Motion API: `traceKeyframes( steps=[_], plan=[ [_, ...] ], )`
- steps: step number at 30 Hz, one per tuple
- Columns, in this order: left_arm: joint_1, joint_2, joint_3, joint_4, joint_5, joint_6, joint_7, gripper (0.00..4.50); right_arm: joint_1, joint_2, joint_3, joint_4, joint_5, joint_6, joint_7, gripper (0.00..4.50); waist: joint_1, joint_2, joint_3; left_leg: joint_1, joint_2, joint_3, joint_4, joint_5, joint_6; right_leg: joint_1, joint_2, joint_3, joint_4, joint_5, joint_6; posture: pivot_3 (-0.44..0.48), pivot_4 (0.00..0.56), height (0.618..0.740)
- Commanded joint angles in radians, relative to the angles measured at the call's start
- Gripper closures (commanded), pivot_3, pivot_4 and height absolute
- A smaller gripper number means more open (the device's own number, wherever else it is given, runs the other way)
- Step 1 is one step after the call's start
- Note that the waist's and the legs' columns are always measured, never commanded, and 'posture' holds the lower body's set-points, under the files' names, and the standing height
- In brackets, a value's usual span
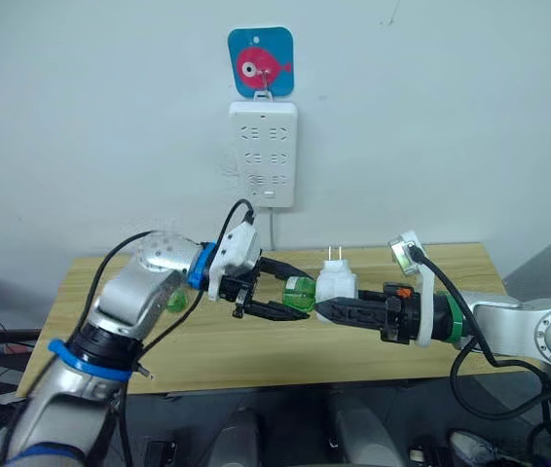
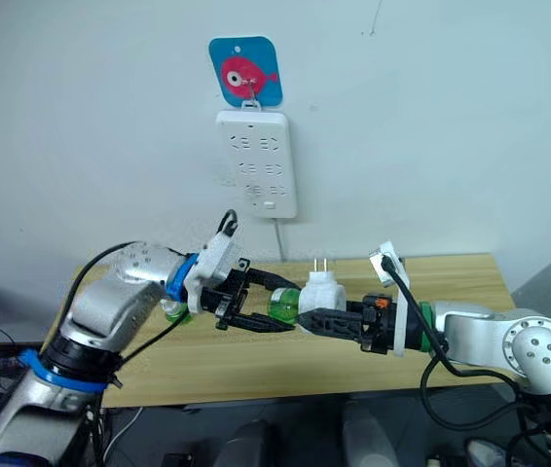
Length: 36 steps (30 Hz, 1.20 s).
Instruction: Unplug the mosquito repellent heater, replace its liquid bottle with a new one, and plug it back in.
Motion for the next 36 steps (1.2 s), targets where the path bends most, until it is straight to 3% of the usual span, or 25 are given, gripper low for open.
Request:
traceKeyframes(
  steps=[1,8,11,16,19,23,32,36],
  plan=[
    [-0.039,0.049,0.031,0.027,-0.053,0.154,-0.021,2.23,0.007,-0.020,-0.017,-0.015,-0.023,0.014,0.014,1.46,-0.002,0.000,0.000,0.000,0.000,0.000,0.000,0.000,0.000,0.000,0.000,0.000,0.000,0.000,0.000,-0.143,0.158,0.740],
    [-0.033,0.075,0.048,0.056,-0.098,0.293,-0.059,2.23,0.028,-0.037,-0.034,-0.016,-0.041,0.017,0.026,1.46,0.000,0.000,0.000,0.000,0.000,0.000,-0.001,0.000,0.000,-0.001,0.000,0.000,0.000,0.000,-0.001,-0.146,0.156,0.740],
    [-0.007,0.088,0.056,0.056,-0.056,0.236,-0.056,2.23,0.039,-0.058,-0.045,-0.007,-0.079,0.022,0.016,1.46,0.000,0.000,0.000,0.000,0.000,-0.001,0.000,0.000,0.000,-0.001,-0.001,0.001,0.000,0.000,-0.001,-0.148,0.156,0.740],
    [0.103,0.118,0.079,0.044,0.056,0.048,-0.021,2.23,0.052,-0.083,-0.025,0.081,-0.340,0.030,-0.092,1.46,0.000,0.000,0.000,0.001,0.000,0.000,-0.001,0.000,0.000,-0.001,-0.001,0.002,0.000,0.000,-0.001,-0.135,0.166,0.740],
    [0.227,0.090,0.115,0.011,0.137,-0.116,0.066,2.23,0.036,-0.091,0.019,0.163,-0.615,0.014,-0.141,1.47,0.004,0.000,0.000,0.001,0.000,0.001,-0.001,0.000,0.000,-0.001,-0.003,0.003,0.000,0.000,-0.002,-0.116,0.175,0.740],
    [0.360,0.029,0.137,-0.089,0.165,-0.187,0.171,2.23,-0.094,-0.034,0.075,0.378,-0.805,0.166,-0.245,1.47,0.008,0.000,0.001,0.000,-0.001,0.003,-0.001,0.000,0.000,-0.002,-0.009,0.005,0.000,0.002,-0.006,-0.091,0.189,0.740],
    [0.471,-0.008,0.129,-0.189,0.201,-0.246,0.258,2.23,-0.280,0.102,0.086,0.766,-1.112,0.195,-0.110,1.47,0.008,0.000,0.002,0.002,-0.002,0.011,-0.001,0.000,0.000,-0.003,-0.007,0.018,-0.001,0.002,-0.006,-0.067,0.206,0.740],
    [0.474,-0.025,0.122,-0.199,0.206,-0.250,0.279,2.23,-0.382,0.178,0.076,1.019,-1.246,0.126,-0.055,1.47,0.007,0.000,0.003,0.003,-0.002,0.017,-0.001,0.000,0.000,-0.003,-0.007,0.018,0.000,0.003,-0.005,-0.053,0.207,0.740]
  ],
)
